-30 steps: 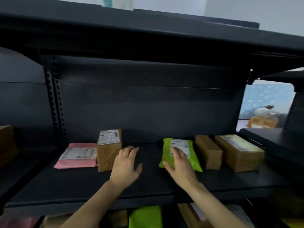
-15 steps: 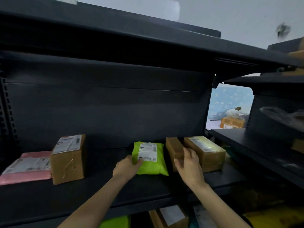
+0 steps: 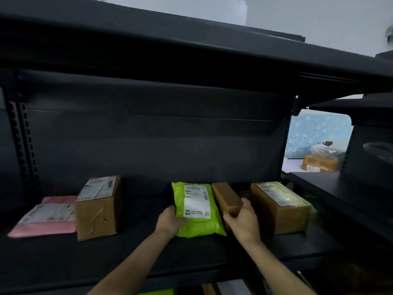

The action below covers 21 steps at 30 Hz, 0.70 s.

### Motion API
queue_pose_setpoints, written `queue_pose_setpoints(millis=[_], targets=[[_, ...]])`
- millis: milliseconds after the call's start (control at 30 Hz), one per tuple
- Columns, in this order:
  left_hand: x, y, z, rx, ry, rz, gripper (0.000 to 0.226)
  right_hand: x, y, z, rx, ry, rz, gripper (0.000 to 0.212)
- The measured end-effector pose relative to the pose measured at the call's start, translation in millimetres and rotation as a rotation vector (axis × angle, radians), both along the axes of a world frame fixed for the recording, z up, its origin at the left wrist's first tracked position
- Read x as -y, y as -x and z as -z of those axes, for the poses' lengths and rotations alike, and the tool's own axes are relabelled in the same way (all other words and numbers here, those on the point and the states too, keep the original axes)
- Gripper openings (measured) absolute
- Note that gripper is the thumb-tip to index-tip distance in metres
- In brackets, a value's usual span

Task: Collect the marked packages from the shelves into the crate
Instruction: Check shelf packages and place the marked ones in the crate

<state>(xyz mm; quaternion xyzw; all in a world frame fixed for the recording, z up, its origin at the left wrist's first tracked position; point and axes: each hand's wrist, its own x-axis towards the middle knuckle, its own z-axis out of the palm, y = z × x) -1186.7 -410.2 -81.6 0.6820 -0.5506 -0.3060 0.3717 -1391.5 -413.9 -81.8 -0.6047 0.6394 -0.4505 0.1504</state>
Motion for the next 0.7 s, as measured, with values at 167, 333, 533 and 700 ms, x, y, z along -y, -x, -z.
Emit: queue_pose_setpoints(millis=[167,333,533,700], targets=[[-19,-38,3,0.064,0.223,-0.062,0.018,-14,-35,8,0.114,0.059,-0.098,0.07],[-35,-76,6,0.126,0.309,-0.128,0.012,-25,-70,11,0.17,0.097,-0.166,0.071],[-45,-98,8,0.145,0.255,-0.199,0.013,-34,-92,14,0.155,0.093,-0.191,0.072],[-52,-99,7,0.195,0.21,-0.21,0.036,-38,-87,16,0.084,0.109,-0.185,0.073]])
